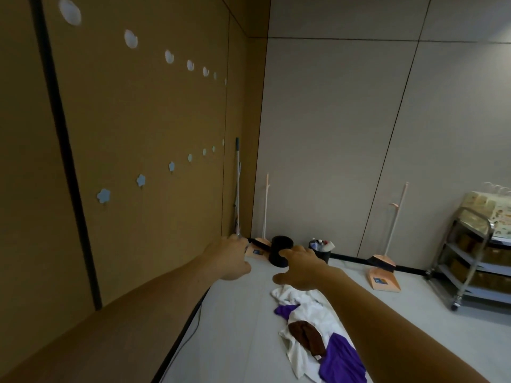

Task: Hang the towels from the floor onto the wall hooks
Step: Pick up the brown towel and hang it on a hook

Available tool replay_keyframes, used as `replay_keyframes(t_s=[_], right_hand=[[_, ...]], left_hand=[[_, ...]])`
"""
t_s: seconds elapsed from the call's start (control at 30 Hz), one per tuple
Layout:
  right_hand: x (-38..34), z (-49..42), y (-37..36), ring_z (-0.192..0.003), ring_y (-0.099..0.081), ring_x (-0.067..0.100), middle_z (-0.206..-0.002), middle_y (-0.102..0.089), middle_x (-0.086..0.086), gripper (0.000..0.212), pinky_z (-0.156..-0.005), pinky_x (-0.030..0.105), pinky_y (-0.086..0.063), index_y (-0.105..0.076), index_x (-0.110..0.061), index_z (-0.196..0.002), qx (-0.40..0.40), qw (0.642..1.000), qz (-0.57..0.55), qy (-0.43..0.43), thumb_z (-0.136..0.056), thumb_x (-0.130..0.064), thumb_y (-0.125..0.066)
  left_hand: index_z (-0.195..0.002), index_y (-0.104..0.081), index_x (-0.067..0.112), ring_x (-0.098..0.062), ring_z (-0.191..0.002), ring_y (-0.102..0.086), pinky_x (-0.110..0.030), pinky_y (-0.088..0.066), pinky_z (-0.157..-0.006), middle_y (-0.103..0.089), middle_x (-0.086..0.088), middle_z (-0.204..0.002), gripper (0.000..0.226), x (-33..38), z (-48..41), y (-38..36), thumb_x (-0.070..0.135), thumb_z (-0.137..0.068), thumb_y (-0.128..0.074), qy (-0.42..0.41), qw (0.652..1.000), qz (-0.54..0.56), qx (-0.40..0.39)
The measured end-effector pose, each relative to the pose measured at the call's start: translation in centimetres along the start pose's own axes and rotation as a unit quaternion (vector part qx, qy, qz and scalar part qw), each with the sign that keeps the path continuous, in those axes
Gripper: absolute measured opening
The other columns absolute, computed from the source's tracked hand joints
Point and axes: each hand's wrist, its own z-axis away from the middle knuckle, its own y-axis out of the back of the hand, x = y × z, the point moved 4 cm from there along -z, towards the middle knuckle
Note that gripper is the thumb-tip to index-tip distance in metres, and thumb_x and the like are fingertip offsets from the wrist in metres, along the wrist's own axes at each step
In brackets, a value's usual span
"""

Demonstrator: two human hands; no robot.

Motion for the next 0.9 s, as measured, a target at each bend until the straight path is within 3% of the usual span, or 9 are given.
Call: replay_keyframes(t_s=[0.13, 0.27, 0.4, 0.47, 0.53, 0.6, 0.67, 0.9], right_hand=[[1.8, -7.2, 0.3, -0.125, -0.038, 0.032, -0.14, -0.04, 0.008, 0.074, -0.099, 0.042, -0.038, -0.034, -0.027, -0.144, 0.003, 1.0, 0.005, 0.004, -0.082, -0.057, -0.062], [4.2, -15.2, 0.4, -0.122, -0.039, 0.032, -0.134, -0.041, 0.008, 0.074, -0.099, 0.044, -0.038, -0.034, -0.029, -0.142, -0.005, 1.0, -0.004, 0.014, -0.08, -0.057, -0.063], [6.3, -22.6, 0.8, -0.118, -0.041, 0.031, -0.13, -0.044, 0.006, 0.068, -0.098, 0.044, -0.039, -0.04, -0.031, -0.136, -0.019, 0.999, -0.017, 0.026, -0.078, -0.057, -0.063], [7.3, -26.0, 1.0, -0.116, -0.043, 0.03, -0.128, -0.046, 0.006, 0.065, -0.098, 0.045, -0.041, -0.044, -0.031, -0.133, -0.018, 0.999, -0.014, 0.028, -0.077, -0.058, -0.062], [8.2, -29.2, 1.1, -0.115, -0.043, 0.03, -0.127, -0.046, 0.006, 0.064, -0.097, 0.046, -0.042, -0.044, -0.03, -0.133, -0.022, 0.999, -0.019, 0.027, -0.077, -0.058, -0.062], [9.1, -32.0, 0.8, -0.118, -0.041, 0.031, -0.131, -0.044, 0.006, 0.069, -0.099, 0.046, -0.041, -0.039, -0.03, -0.137, -0.033, 0.999, -0.017, 0.027, -0.078, -0.057, -0.063], [10.0, -35.0, 0.3, -0.121, -0.039, 0.031, -0.134, -0.042, 0.007, 0.073, -0.1, 0.045, -0.039, -0.035, -0.03, -0.141, -0.044, 0.999, -0.014, 0.019, -0.079, -0.056, -0.063], [12.6, -45.8, -1.0, -0.128, -0.036, 0.035, -0.141, -0.038, 0.011, 0.076, -0.103, 0.044, -0.036, -0.029, -0.028, -0.146, -0.058, 0.998, -0.004, -0.03, -0.083, -0.055, -0.061]], left_hand=[[-0.116, -0.048, 0.016, -0.025, -0.101, -0.051, -0.036, -0.044, -0.076, -0.051, -0.008, -0.118, 0.039, -1.9, -6.9, -0.8, 0.037, -0.084, -0.055, -0.005, 1.0, -0.007, 0.001], [-0.108, -0.049, 0.018, -0.024, -0.099, -0.052, -0.038, -0.047, -0.078, -0.052, -0.007, -0.117, 0.034, -3.9, -14.5, -1.9, 0.041, -0.085, -0.056, 0.008, 1.0, -0.006, 0.001], [-0.129, -0.046, 0.019, -0.024, -0.111, -0.049, -0.038, -0.047, -0.086, -0.047, -0.005, -0.13, 0.053, -6.1, -21.8, -2.7, 0.042, -0.084, -0.057, 0.043, 0.999, -0.001, -0.001], [-0.131, -0.045, 0.018, -0.024, -0.111, -0.049, -0.038, -0.046, -0.087, -0.048, -0.005, -0.129, 0.053, -6.9, -25.2, -3.2, 0.041, -0.084, -0.056, 0.048, 0.999, 0.002, 0.007], [-0.121, -0.05, 0.018, -0.024, -0.108, -0.051, -0.037, -0.047, -0.084, -0.05, -0.005, -0.125, 0.044, -7.5, -28.4, -3.9, 0.041, -0.084, -0.056, 0.042, 0.999, 0.014, -0.007], [-0.098, -0.05, 0.021, -0.023, -0.099, -0.054, -0.036, -0.048, -0.077, -0.055, -0.006, -0.115, 0.027, -8.1, -31.4, -4.9, 0.042, -0.082, -0.059, 0.032, 0.999, 0.02, -0.028], [-0.093, -0.048, 0.022, -0.025, -0.095, -0.056, -0.038, -0.048, -0.075, -0.057, -0.006, -0.109, 0.024, -9.1, -34.6, -5.8, 0.042, -0.082, -0.058, 0.028, 0.999, 0.024, -0.037], [-0.127, -0.046, 0.021, -0.026, -0.108, -0.05, -0.039, -0.047, -0.083, -0.049, -0.004, -0.124, 0.048, -13.7, -46.5, -8.9, 0.04, -0.084, -0.056, -0.002, 0.998, 0.039, -0.055]])
